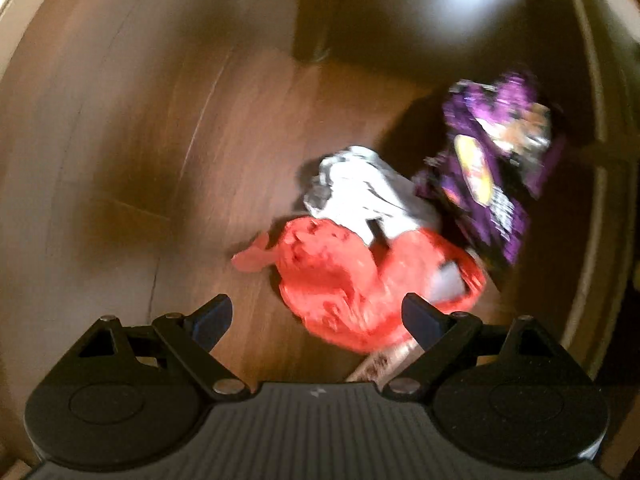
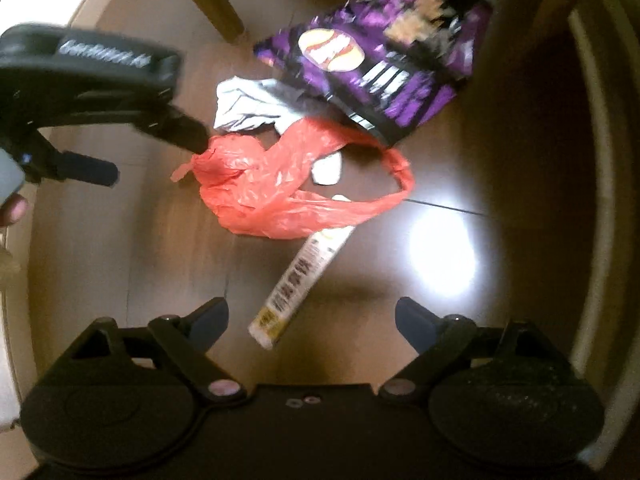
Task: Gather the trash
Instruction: 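Grasp the red plastic bag with left while right reaches for the red bag handle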
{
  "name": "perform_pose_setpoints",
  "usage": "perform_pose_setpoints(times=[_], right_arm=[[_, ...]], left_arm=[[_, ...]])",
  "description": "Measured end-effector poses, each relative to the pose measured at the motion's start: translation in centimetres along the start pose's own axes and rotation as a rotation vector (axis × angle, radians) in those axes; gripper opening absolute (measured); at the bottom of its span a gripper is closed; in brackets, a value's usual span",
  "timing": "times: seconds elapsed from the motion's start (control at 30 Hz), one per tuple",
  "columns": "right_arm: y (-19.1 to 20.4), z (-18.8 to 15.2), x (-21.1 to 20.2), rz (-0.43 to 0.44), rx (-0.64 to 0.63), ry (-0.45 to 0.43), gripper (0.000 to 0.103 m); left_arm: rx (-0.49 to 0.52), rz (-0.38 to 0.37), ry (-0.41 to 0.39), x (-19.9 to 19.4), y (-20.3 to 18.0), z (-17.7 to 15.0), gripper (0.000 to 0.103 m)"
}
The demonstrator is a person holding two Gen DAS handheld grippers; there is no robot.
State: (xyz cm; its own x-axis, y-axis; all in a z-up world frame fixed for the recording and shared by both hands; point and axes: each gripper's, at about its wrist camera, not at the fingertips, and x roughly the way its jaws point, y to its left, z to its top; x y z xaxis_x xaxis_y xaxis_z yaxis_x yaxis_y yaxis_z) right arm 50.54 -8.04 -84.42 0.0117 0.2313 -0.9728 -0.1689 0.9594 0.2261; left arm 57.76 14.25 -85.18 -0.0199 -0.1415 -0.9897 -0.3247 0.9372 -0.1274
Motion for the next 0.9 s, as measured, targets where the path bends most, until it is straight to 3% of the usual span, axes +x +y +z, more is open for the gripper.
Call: perform_pose_setpoints(times=[0.2, 0.33, 0.5, 0.57, 0.63, 0.7, 0.9], right_arm=[[0.8, 1.3, 5.4, -0.015, 0.067, -0.001, 0.084], [0.9, 1.6, 8.0, -0.06, 0.087, 0.022, 0.076], [2.0, 1.6, 8.7, -0.136, 0.054, 0.009, 0.075], [2.4, 1.7, 8.8, -0.17, 0.059, 0.015, 0.066], [2.7, 1.7, 8.7, -0.212, 0.058, 0.015, 0.053], [2.8, 1.6, 8.6, -0.23, 0.059, 0.012, 0.039], [1.9, 0.9, 8.0, -0.189, 0.046, 0.034, 0.023]], left_arm=[[-0.11, -0.03, 0.031, 4.7, 1.1, 1.0, 0.092], [-0.114, -0.026, 0.06, 6.9, 1.1, 0.9, 0.092], [-0.127, -0.037, 0.076, 8.1, 1.2, 1.0, 0.091], [-0.122, -0.046, 0.084, 8.4, 1.0, 1.2, 0.075], [-0.123, -0.054, 0.097, 8.5, 0.7, 1.4, 0.065], [-0.114, -0.041, 0.092, 8.4, 0.4, 1.4, 0.064], [-0.108, -0.035, 0.078, 7.1, -0.1, 1.1, 0.058]])
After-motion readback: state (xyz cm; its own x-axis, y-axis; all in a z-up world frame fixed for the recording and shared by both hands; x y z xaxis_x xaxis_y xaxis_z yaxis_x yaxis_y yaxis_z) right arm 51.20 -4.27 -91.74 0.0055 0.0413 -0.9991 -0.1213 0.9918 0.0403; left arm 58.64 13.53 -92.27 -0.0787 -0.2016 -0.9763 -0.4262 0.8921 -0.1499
